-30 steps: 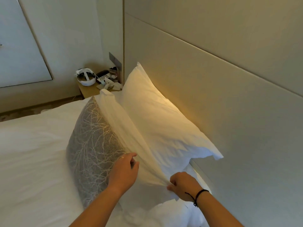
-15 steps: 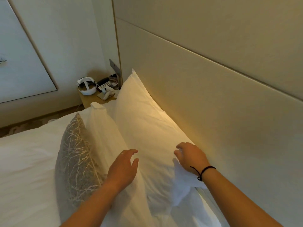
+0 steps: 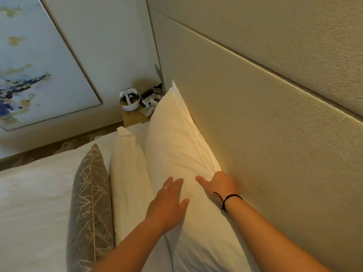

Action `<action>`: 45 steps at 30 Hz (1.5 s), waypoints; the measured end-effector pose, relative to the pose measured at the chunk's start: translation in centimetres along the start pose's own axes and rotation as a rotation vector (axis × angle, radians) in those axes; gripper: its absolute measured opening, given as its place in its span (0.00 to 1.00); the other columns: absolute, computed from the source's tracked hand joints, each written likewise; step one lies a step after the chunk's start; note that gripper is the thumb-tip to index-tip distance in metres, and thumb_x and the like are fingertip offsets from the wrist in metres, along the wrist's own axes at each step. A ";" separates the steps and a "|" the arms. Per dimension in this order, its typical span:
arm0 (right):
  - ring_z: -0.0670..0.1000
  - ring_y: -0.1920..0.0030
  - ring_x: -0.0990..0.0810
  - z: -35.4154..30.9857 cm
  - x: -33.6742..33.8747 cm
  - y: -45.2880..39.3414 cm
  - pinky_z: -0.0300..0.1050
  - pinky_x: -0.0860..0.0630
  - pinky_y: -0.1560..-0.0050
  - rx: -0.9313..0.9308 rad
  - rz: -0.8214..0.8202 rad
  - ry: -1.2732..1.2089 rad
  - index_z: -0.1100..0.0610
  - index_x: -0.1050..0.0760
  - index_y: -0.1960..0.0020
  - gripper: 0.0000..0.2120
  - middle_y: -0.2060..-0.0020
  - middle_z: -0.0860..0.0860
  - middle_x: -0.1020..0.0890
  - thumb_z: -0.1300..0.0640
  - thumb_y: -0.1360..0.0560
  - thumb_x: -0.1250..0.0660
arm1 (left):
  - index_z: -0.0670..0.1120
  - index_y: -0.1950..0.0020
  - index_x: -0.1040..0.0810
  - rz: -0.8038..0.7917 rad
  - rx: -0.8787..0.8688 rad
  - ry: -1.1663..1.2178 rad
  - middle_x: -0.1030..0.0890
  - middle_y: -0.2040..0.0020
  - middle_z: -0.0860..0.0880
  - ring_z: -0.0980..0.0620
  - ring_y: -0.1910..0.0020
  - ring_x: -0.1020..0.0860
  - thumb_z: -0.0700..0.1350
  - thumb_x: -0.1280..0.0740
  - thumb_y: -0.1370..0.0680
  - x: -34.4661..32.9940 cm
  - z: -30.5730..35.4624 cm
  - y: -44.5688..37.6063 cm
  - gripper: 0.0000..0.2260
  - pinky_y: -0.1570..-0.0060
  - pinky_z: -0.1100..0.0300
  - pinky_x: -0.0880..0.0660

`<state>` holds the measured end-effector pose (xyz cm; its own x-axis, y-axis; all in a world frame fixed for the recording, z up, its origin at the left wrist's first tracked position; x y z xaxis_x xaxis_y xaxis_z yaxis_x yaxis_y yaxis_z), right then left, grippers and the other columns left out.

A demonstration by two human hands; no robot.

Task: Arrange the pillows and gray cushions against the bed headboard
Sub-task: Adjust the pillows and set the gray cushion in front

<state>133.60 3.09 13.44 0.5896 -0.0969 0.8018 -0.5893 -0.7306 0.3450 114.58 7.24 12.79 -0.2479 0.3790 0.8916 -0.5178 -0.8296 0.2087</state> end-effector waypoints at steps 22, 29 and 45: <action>0.50 0.71 0.33 -3.2 5.2 2.0 0.43 0.44 0.75 0.142 0.271 -0.060 0.54 0.37 0.70 0.22 0.71 0.52 0.28 0.47 0.20 0.39 | 0.63 0.22 0.59 -0.005 0.256 0.776 0.46 0.20 0.54 0.50 0.24 0.39 0.83 0.43 0.40 -2.1 1.3 -0.6 0.54 0.27 0.50 0.38; 0.54 0.64 0.27 -1.8 6.3 4.2 0.46 0.32 0.66 0.036 0.151 0.111 0.55 0.30 0.54 0.17 0.60 0.51 0.21 0.41 0.20 0.42 | 0.59 0.22 0.63 -0.099 0.262 0.583 0.54 0.19 0.49 0.44 0.22 0.43 0.80 0.45 0.36 -2.2 2.8 -0.2 0.51 0.29 0.46 0.37; 0.43 0.55 0.24 7.4 11.5 21.0 0.39 0.26 0.56 0.142 0.196 -0.111 0.44 0.21 0.51 0.13 0.52 0.44 0.22 0.62 0.23 0.36 | 0.55 0.44 0.20 -0.247 -1.097 -0.565 0.20 0.45 0.54 0.51 0.47 0.29 0.57 0.36 0.22 5.6 20.1 0.4 0.11 0.50 0.54 0.33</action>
<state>132.11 -18.39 26.29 0.5331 -0.3139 0.7857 -0.6198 -0.7770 0.1102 129.43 0.82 25.93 0.1962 0.0226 0.9803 -0.9742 0.1182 0.1923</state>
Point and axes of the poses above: each hand's wrist, its own y-axis away from the middle knuckle, its own x-axis out of the back of the hand, z = x × y, the point moved 3 cm from there along -y, towards the middle knuckle
